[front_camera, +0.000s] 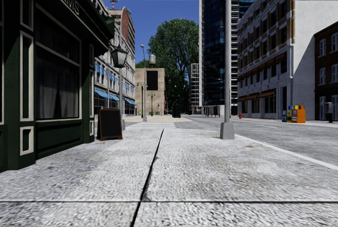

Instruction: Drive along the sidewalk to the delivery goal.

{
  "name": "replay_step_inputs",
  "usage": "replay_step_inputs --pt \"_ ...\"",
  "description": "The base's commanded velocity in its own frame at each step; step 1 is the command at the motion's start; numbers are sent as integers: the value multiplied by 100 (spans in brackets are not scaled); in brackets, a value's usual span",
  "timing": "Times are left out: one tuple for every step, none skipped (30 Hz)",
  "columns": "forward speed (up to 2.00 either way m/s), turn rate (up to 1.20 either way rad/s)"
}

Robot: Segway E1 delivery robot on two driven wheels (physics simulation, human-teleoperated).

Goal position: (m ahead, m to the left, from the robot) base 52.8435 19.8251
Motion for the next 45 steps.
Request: replay_step_inputs --pt "200 0" --pt "200 0" --pt "200 0" --pt "200 0" --pt "200 0" --pt "200 0" --pt "200 0" --pt "200 0" --pt "200 0" --pt "200 0" --pt "200 0" --pt "200 0" --pt "200 0" --pt "200 0" --pt "200 0" --pt "200 0" --pt "200 0" --pt "200 0" --pt "200 0" --pt "200 0" --pt "200 0" --pt "200 0" --pt "200 0" --pt "200 0" --pt "200 0" --pt "200 0" --pt "200 0" --pt "200 0" --pt "200 0" --pt "200 0" --pt "200 0" --pt "200 0" --pt "200 0" --pt "200 0" --pt "200 0" --pt "200 0" --pt "200 0" --pt "200 0" --pt "200 0" --pt "200 0" --pt "200 0" --pt "200 0" --pt "200 0" --pt "200 0" --pt "200 0"
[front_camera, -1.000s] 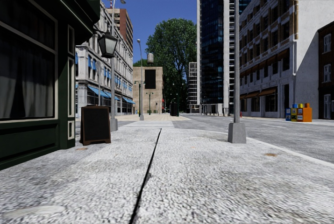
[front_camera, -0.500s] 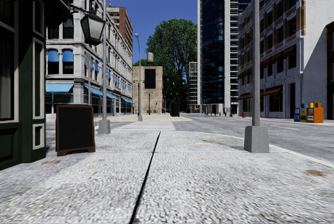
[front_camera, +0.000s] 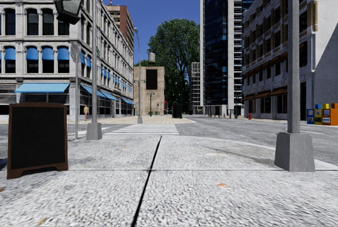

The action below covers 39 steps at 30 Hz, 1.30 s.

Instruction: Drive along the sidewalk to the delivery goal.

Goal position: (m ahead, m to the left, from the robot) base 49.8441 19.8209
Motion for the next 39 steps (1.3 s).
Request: replay_step_inputs --pt "200 0" --pt "200 0" --pt "200 0" --pt "200 0" --pt "200 0" --pt "200 0" --pt "200 0" --pt "200 1" --pt "200 6" --pt "200 6" --pt "200 8" --pt "200 11" --pt "200 15" --pt "200 15" --pt "200 20" --pt "200 21" --pt "200 22" --pt "200 22" --pt "200 22" --pt "200 22" --pt "200 22" --pt "200 22" --pt "200 22" --pt "200 24" --pt "200 27" --pt "200 27" --pt "200 28" --pt "200 29" --pt "200 29" --pt "200 29" --pt "200 29" --pt "200 27" --pt "200 17" --pt "200 17" --pt "200 9" --pt "200 20" --pt "200 30" --pt "200 30" --pt "200 33"
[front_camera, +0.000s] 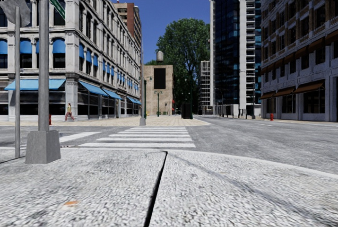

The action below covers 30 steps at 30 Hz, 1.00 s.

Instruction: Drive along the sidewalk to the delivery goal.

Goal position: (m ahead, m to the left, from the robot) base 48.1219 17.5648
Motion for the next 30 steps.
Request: replay_step_inputs --pt "200 33" --pt "200 33" --pt "200 33" --pt "200 33" --pt "200 0" --pt "200 0" --pt "200 0" --pt "200 0" --pt "200 0" --pt "200 0" --pt "200 0" --pt "200 0" --pt "200 0" --pt "200 0" --pt "200 0" --pt "200 0" --pt "200 0" --pt "200 0" --pt "200 0" --pt "200 0" --pt "200 0" --pt "200 0" --pt "200 0" --pt "200 0" --pt "200 0" --pt "200 0" --pt "200 0" --pt "200 0" --pt "200 0" --pt "200 0"
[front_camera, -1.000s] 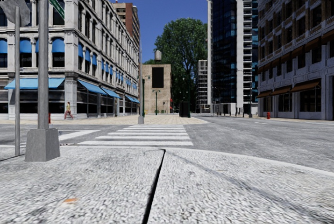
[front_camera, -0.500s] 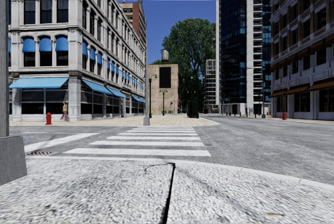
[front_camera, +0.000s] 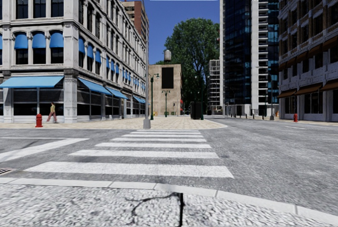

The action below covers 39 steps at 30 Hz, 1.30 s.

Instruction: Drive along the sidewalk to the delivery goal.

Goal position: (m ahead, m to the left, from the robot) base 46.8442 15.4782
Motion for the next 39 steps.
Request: replay_step_inputs --pt "200 0" --pt "200 0" --pt "200 0" --pt "200 0" --pt "200 0" --pt "200 0" --pt "200 0" --pt "200 0" --pt "200 0" --pt "200 0" --pt "200 0" --pt "200 0" --pt "200 0" --pt "200 0" --pt "200 0" --pt "200 0" --pt "200 0" --pt "193 0" --pt "193 0" --pt "184 0" --pt "168 0" --pt "154 0" --pt "154 0" --pt "144 0" --pt "139 0" --pt "139 0" --pt "136 0" --pt "135 0" --pt "135 0" --pt "135 0" --pt "135 0" --pt "135 0" --pt "135 0" --pt "135 0" --pt "135 0" --pt "135 0" --pt "135 0" --pt "136 0" --pt "136 0"
